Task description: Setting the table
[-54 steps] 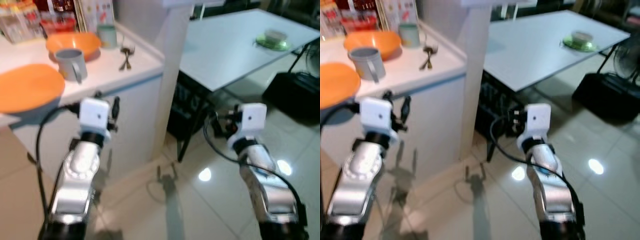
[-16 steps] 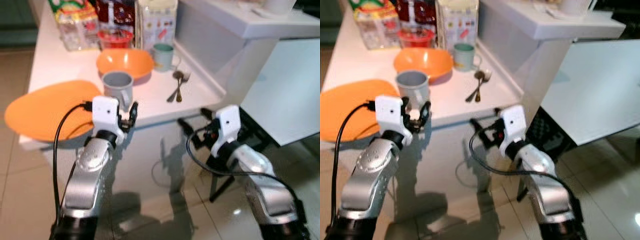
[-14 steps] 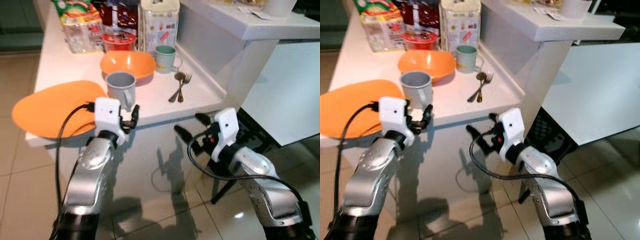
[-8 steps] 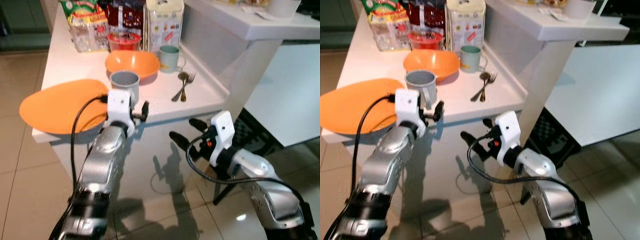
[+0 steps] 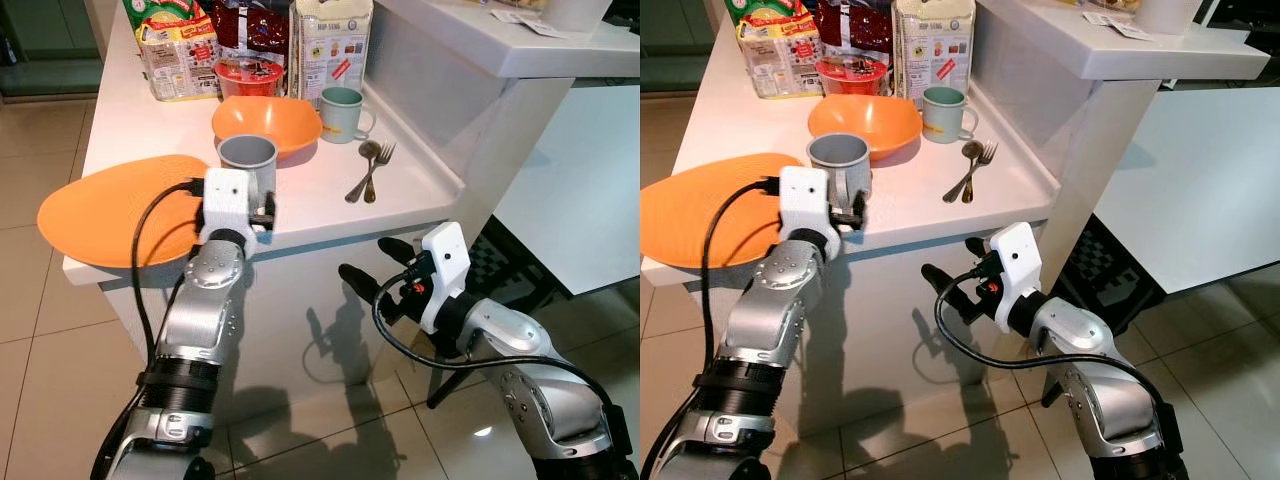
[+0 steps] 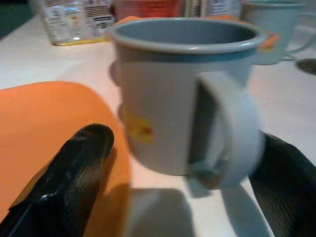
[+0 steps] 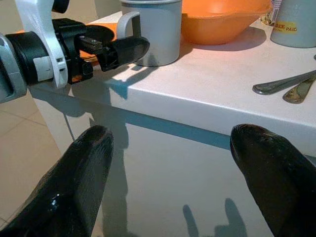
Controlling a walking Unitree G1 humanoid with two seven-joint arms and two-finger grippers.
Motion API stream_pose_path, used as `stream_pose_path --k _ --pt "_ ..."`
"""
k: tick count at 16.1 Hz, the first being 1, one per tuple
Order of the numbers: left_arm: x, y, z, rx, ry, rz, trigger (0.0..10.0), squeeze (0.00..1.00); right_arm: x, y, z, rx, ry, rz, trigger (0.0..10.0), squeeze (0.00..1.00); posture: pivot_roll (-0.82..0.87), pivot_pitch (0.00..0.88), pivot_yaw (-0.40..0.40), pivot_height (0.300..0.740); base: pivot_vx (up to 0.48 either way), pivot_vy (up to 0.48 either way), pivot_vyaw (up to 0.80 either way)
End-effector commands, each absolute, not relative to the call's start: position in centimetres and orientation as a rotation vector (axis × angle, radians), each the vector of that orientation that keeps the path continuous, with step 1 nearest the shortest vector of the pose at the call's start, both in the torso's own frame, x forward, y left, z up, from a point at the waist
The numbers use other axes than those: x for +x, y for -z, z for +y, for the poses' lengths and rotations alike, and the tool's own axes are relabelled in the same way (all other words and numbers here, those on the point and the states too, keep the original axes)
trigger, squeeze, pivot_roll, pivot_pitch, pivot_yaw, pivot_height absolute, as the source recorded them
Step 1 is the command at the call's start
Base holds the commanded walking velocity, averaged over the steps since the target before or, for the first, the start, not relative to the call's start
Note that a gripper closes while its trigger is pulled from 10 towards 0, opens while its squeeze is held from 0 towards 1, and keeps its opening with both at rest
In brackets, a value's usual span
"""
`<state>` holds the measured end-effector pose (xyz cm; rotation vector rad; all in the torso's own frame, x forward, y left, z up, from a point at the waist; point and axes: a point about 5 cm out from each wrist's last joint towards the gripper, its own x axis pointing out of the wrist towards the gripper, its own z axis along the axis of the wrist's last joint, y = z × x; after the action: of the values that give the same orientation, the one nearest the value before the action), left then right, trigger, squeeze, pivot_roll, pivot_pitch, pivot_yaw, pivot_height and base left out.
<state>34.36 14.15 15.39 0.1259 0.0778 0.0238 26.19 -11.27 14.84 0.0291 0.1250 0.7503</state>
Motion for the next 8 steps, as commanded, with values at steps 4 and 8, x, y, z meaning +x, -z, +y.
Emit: stream_pose_path --k 4,8 --pt "34.78 -16.45 13.89 0.127 -0.027 0.011 0.0 0.0 25.88 -14.84 -11.13 0.025 -0.763 0.127 10.0 0.0 0.01 0.0 -0.068 0.74 0.0 0.0 0.0" --pt "34.82 -16.37 13.75 0.12 -0.016 0.01 0.0 0.0 25.9 -14.79 -11.09 0.023 -0.762 0.127 10.0 0.0 0.01 0.0 -0.066 0.74 0.0 0.0 0.0"
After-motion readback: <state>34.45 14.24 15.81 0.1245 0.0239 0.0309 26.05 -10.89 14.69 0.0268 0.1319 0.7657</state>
